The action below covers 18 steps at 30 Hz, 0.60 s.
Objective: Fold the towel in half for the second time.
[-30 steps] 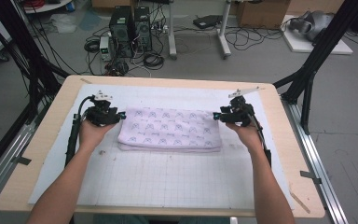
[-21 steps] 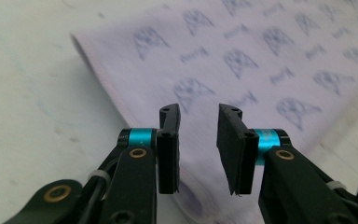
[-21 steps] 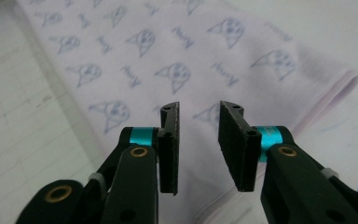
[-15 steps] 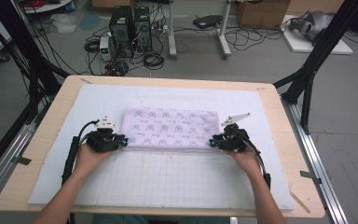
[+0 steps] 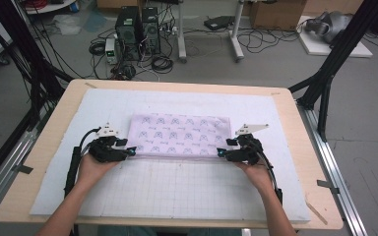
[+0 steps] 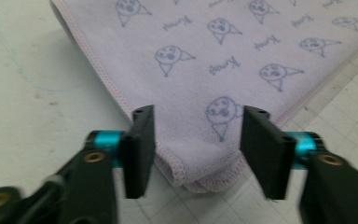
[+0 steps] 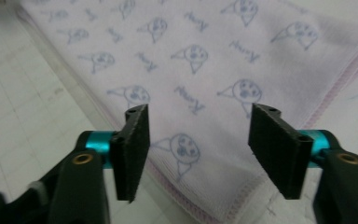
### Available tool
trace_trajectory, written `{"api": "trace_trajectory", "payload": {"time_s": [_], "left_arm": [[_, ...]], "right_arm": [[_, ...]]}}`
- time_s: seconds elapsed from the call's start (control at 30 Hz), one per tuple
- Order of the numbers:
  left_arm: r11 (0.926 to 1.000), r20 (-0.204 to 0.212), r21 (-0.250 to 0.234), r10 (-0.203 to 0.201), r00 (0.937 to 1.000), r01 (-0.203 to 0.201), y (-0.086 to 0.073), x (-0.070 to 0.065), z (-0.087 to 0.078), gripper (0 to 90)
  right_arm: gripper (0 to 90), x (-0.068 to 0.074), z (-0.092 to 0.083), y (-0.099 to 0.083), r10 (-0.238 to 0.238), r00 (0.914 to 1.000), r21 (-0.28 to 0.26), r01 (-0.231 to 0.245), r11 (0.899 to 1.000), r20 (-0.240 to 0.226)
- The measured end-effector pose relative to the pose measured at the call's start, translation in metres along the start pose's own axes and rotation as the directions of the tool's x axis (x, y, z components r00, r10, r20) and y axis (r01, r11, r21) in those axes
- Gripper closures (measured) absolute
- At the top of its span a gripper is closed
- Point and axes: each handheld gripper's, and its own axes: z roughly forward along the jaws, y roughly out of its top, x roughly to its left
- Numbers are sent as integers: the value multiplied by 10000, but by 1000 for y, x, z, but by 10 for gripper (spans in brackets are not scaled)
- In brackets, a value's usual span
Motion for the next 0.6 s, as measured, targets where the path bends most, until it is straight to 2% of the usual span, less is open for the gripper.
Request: {"api": "trace_trajectory", "payload": {"time_s": [0.13,0.23,0.43,0.6], "left_arm": [[9998,-13,-203,-7,10000,6,3,-4,-12,276],[9999,40,-116,51,10000,-51,3,-8,-18,205],[9993,378,-305,247,9990,-236,0,-17,-26,183],[9989,425,-385,269,9987,-253,-6,-20,-31,152]], "right_arm": [[249,4,-10,3,5,9999,-472,2,9989,152],[182,7,-16,4,232,9997,-646,-224,9977,120],[134,19,-25,5,-125,9997,-610,137,9980,205],[121,24,-32,3,-68,10000,-818,74,9966,71]]}}
